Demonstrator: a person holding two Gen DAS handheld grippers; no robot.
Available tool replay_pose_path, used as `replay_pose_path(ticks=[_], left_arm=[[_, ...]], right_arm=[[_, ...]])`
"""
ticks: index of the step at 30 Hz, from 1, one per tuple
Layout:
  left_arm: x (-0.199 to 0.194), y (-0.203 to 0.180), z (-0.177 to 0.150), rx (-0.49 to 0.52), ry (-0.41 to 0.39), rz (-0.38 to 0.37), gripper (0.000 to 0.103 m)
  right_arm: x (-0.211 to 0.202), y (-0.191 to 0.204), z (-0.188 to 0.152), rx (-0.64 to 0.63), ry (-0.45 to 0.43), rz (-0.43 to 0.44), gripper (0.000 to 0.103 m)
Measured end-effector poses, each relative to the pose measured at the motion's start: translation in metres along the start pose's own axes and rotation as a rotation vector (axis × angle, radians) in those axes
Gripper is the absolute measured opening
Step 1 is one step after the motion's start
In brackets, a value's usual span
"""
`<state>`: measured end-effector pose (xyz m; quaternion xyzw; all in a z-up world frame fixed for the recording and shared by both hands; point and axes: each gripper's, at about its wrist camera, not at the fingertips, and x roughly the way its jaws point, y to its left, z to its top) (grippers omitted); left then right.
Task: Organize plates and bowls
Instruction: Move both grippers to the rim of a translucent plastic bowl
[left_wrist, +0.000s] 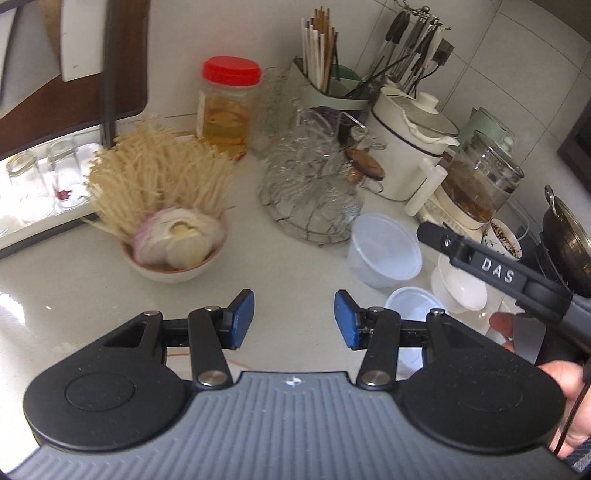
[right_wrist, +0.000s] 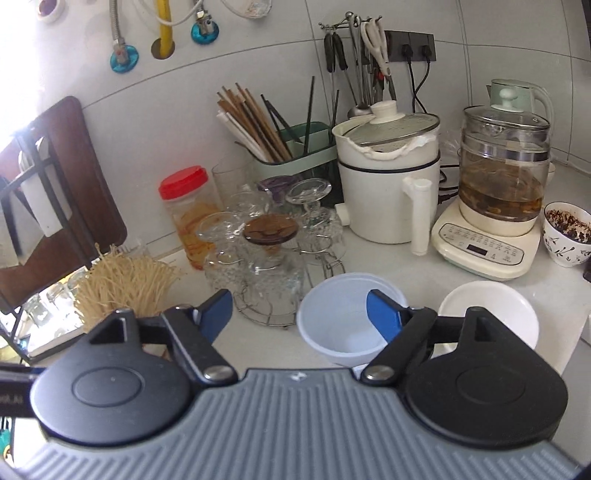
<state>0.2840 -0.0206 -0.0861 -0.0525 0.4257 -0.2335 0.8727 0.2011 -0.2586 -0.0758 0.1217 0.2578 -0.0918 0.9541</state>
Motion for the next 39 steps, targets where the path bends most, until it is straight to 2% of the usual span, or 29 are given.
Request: replay_pose_path(ticks=[9,15,18,21,22,23,28,35,39], left_arm=[[0.050,-0.056,0.013,-0.088,0.004,0.009,0.054],[0.088,-0.075,0.018,-0.158,0.023,0.024,0.054],[0.103,-0.079,0.021,-0.192,0.031,0.033,0.054],[0.118,-0.081,0.023,-0.230,0.045,0.038,0.054],[0.121,-0.082,0.023,-0.236,0.049,0.041,0.054],[0.125,-0.083,0.024,-0.239,0.051,0.045,0.054],[0.145,-0.085,0.025,-0.271,0.075,0.052,0.051],[0.169,-0.087,0.030,-0.285,0.102,0.077,0.037],[0.178,-0.090,0.029,-0.283,0.116,0.091,0.026]], right_arm=[[0.020,-0.077,0.019,0.066,0.090,0.062,0.081],[0.049,-0.105,0.029,0.056,0.134,0.115,0.080],[0.067,-0.113,0.031,0.047,0.189,0.150,0.070],[0.081,-0.118,0.030,0.033,0.238,0.181,0.056],[0.086,-0.119,0.029,0.032,0.255,0.186,0.049],[0.090,-0.121,0.028,0.033,0.272,0.188,0.046],[0.108,-0.124,0.025,0.004,0.325,0.203,0.038],[0.123,-0.127,0.025,-0.028,0.355,0.209,0.036],[0.132,-0.130,0.024,-0.035,0.379,0.218,0.031]])
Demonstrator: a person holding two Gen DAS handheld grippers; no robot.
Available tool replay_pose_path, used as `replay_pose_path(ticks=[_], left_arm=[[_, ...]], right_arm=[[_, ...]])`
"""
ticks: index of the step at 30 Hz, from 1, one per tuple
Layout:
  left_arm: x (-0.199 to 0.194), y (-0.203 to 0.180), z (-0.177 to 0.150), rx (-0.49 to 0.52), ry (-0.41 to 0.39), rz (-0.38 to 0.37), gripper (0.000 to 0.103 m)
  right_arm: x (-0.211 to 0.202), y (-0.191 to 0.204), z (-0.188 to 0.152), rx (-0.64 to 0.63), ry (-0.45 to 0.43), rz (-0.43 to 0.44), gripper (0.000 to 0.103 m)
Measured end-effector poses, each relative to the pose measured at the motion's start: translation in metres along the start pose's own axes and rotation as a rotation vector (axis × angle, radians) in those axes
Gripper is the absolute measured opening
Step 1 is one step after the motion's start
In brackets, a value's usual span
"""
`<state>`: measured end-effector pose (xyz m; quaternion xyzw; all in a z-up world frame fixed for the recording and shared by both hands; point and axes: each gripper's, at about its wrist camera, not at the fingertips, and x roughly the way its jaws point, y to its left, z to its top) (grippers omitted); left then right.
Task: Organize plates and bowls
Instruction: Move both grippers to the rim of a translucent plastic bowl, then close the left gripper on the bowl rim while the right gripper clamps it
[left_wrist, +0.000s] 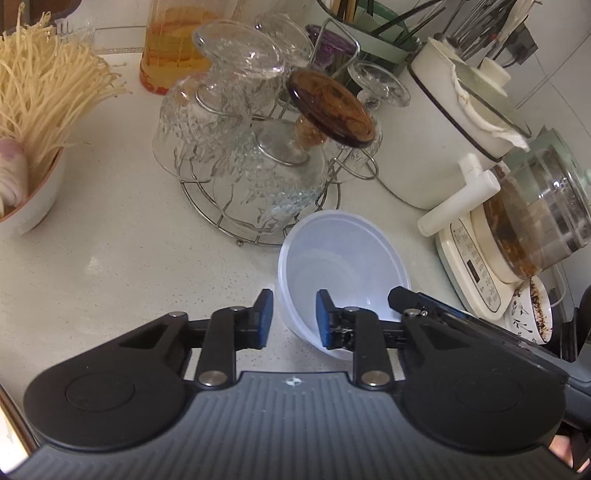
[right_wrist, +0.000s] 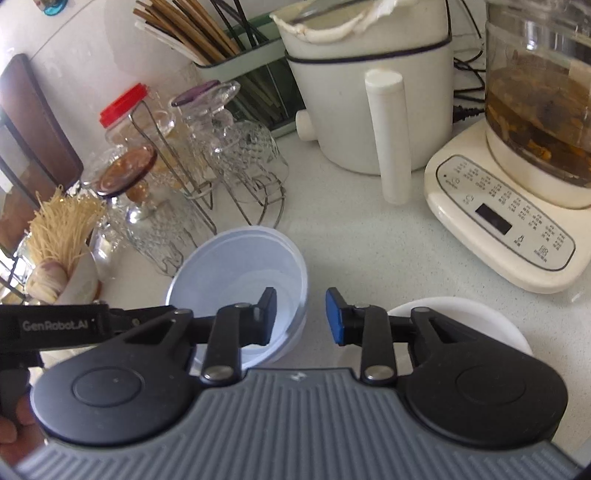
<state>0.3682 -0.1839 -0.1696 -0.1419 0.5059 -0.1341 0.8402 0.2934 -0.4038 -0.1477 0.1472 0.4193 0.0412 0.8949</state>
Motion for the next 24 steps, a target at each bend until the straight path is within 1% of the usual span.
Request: replay_pose_path(ticks=[3,5,6,7,8,17,24], left_arm=[[0.006,0.000,-0.001,-0.008,0.005,0.005,0.019],[0.007,0.000,-0.002,-0.009,0.001,0.007,0.015],[0.007,0.000,-0.002,-0.011,0.000,0.005,0.014],[0.007,0.001,-0.002,-0.014,-0.002,0.002,0.014],[0.008,0.001,-0.002,-0.014,-0.004,0.003,0.014],[-0.003,-0.005,-0.001,0.012,-0.020,-0.001,0.013],[-0.020,-0.012,-0.003,0.002,-0.030,-0.038,0.013]], right_arm=[[0.005,0.000,-0.002,-0.013,0.017,0.010,0.029],[0.009,-0.001,-0.003,-0.019,0.030,0.019,0.025],[0.010,-0.001,-0.003,-0.023,0.033,0.022,0.022],[0.011,-0.001,-0.003,-0.030,0.035,0.019,0.018],[0.013,0.000,-0.003,-0.036,0.037,0.021,0.018],[0.010,0.000,-0.002,-0.051,0.039,0.020,0.018],[-0.013,-0.004,0.000,-0.010,0.014,0.032,0.017]])
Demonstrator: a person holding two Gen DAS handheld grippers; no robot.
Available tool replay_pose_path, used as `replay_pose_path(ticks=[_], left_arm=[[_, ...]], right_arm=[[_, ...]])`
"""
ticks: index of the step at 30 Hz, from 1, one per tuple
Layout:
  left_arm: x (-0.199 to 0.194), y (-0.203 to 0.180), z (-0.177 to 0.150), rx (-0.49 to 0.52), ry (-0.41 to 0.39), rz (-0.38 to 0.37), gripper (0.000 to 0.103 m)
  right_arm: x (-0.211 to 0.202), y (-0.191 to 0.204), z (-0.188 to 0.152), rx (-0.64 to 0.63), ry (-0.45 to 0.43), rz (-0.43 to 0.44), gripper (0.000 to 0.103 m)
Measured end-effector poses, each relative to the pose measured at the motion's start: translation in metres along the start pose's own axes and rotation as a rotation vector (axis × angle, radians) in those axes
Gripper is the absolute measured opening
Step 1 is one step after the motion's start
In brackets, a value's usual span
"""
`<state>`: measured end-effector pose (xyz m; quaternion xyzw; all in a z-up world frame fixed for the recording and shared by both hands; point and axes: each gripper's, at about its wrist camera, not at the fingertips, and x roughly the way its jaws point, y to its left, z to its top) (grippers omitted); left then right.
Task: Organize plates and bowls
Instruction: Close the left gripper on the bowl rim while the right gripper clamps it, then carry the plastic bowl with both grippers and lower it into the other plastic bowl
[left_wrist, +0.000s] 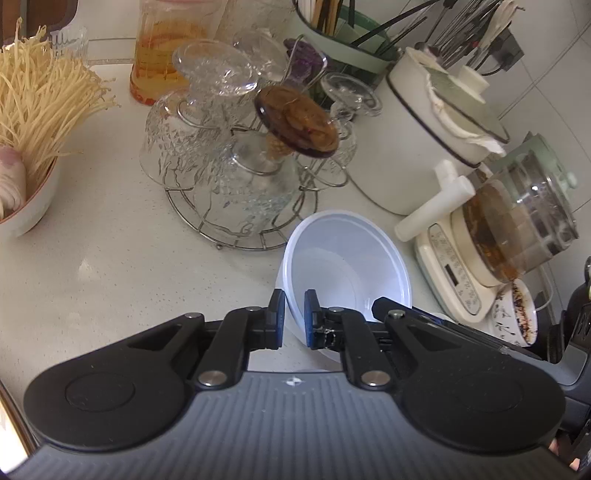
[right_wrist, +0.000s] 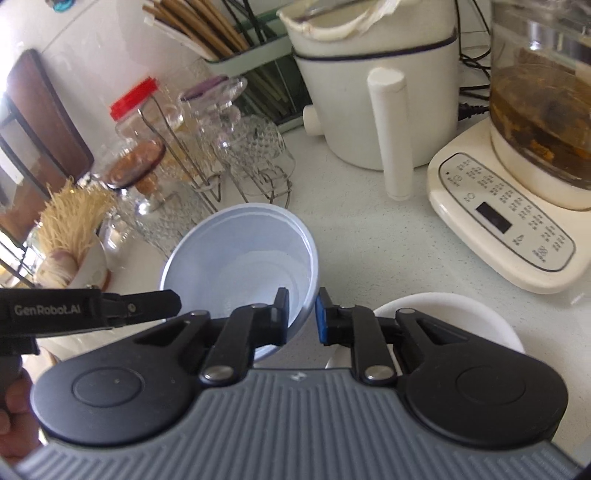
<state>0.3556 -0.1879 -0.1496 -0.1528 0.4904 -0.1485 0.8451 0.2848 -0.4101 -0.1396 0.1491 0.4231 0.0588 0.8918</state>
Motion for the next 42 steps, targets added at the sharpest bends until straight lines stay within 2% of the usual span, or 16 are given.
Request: replay_pose_path(ticks=[10,16,31,42], left_arm=[[-0.045,-0.018,0.008,0.054,-0.025,-0.051,0.013],[-0.063,-0.024,0.007,0.093,-0.005,-0.060,0.013],[-0.065,-0.014,-0.016,0.172,0.088,-0.068,0.013],[-0.067,0.004,-0.045,0.219,0.164,-0.053,0.014]], right_arm=[[-0.049,0.005,0.003,0.068,-0.069,0.027,0.017],[-0.069,0.011,-0.005,0.120,-0.079,0.016,0.018],[-0.083,0.028,-0.042,0.147,-0.067,-0.074,0.018],[-0.086,0.052,-0.068,0.139,-0.045,-0.148,0.020]])
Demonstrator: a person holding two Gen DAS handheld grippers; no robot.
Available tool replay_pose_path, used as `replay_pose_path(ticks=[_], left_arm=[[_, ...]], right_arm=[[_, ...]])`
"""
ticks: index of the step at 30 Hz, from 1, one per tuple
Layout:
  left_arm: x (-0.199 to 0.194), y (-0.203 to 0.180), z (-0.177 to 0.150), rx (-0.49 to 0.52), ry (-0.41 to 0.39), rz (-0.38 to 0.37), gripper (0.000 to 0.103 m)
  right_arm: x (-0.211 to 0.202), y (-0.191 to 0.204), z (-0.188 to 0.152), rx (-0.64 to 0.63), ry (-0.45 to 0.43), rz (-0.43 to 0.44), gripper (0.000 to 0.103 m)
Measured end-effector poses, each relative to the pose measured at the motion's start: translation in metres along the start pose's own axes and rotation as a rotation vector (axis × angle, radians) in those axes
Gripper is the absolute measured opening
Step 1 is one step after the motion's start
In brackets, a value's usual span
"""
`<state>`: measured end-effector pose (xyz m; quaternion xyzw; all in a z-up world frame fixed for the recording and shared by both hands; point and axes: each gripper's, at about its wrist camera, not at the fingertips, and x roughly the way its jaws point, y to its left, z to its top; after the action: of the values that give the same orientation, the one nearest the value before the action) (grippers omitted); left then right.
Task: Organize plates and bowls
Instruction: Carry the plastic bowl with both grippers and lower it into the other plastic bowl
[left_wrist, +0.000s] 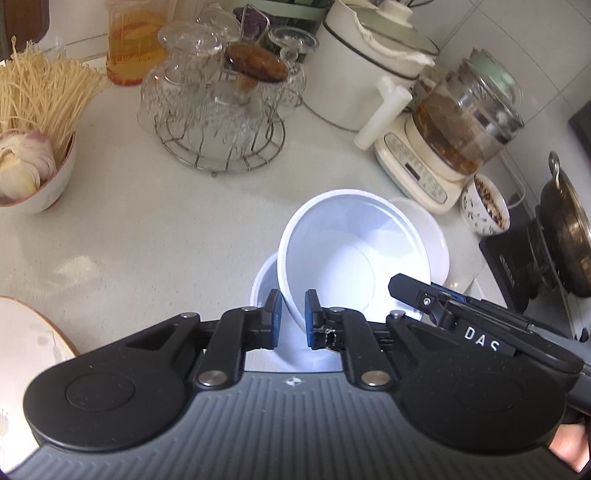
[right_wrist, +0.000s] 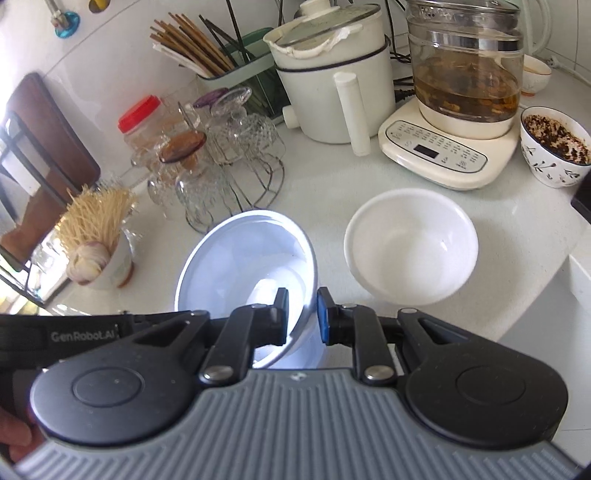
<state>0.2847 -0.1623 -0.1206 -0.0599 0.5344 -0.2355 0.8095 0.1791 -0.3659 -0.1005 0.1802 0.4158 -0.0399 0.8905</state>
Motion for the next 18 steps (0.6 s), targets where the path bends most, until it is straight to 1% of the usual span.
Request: replay_pose_path(ticks=[6,13,18], left_arm=[[0.002,0.005,-0.007,0.010,0.030,0.004,0.014],[0.001,0.009,-0.007,0.034,0.052,0.012,0.014],[0.003,0.011,-0.008,0.034,0.062,-0.002,0.014]], right_arm=[[0.004,0.008,-0.010,-0.011,0.031,-0.043,0.020],[0.011,0.012,-0.018,-0.005,0.058,-0.053,0.020],[0.015,0.009,-0.019,0.020,0.070,-0.056,0.020]])
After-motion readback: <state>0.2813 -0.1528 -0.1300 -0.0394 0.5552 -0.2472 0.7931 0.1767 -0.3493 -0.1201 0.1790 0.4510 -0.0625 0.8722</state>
